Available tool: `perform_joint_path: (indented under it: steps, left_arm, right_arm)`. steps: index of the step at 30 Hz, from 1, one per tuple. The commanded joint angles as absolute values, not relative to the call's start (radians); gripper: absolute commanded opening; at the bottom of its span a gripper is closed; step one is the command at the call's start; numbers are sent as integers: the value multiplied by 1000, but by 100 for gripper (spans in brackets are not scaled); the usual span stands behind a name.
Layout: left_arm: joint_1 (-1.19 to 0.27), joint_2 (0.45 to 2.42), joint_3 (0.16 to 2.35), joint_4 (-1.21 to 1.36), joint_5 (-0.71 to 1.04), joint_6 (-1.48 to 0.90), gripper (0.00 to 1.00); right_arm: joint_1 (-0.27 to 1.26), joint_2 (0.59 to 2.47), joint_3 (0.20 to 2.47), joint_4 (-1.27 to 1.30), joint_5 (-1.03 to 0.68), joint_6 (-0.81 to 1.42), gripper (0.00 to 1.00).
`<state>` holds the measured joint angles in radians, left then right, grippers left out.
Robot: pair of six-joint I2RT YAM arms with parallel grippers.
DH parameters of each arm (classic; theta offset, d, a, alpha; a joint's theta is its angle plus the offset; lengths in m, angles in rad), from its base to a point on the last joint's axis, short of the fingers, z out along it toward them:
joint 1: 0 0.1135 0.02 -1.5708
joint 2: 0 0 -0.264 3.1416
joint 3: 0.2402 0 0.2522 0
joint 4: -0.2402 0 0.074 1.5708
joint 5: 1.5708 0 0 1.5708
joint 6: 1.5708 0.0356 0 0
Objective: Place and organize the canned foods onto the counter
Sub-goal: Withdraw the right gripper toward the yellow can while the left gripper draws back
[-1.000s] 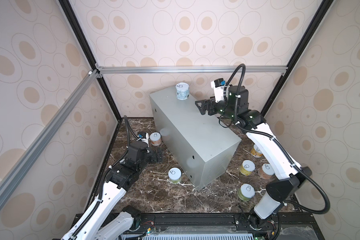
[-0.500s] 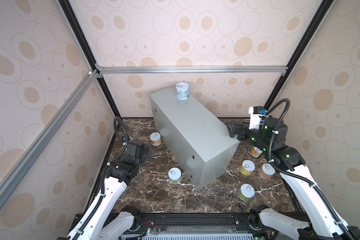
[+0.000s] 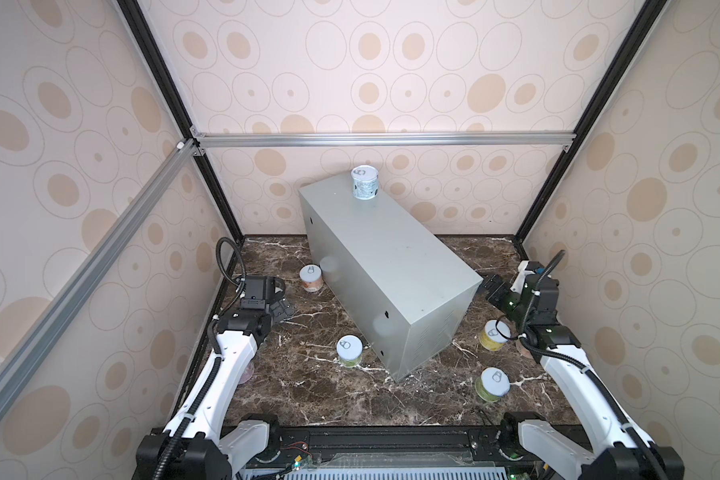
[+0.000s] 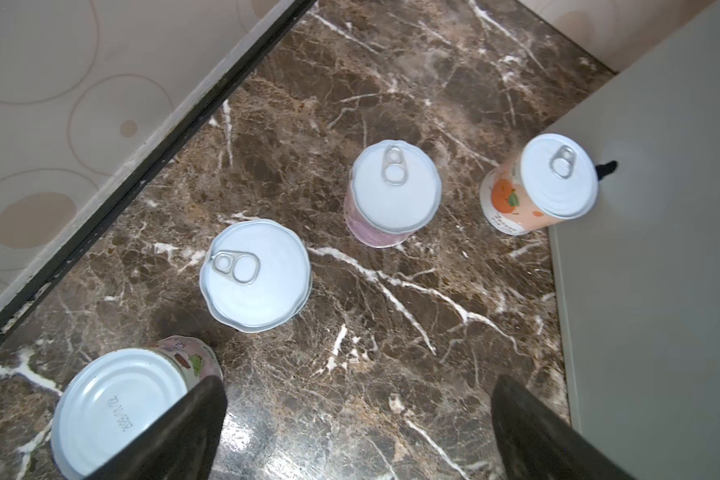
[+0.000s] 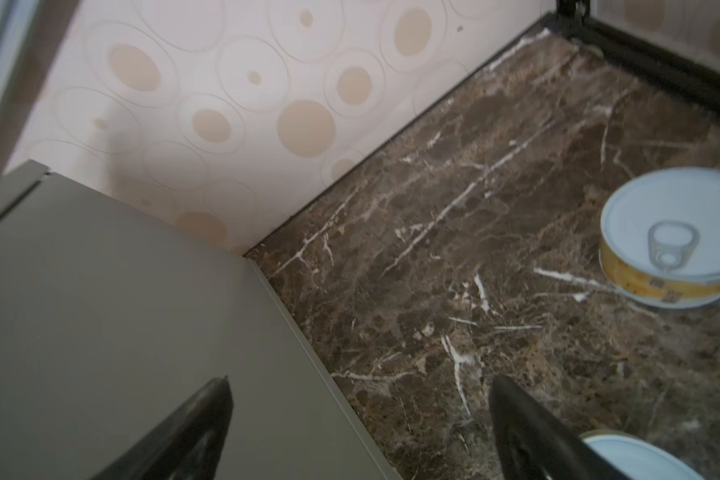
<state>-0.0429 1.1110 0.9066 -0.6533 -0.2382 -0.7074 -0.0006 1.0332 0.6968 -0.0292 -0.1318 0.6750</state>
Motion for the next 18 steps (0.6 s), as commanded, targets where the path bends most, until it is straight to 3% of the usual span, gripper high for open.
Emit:
perform_joint_path:
  steps: [1,18]
  left_arm:
    - [-6,1141,912,-628,-283,-754,99]
    - [56,1377,925,-577,-363,-782,99]
  right_arm:
    - [-3,1074,643,164,-144,738,99]
    - [-2,1263,574,365,-189,760,99]
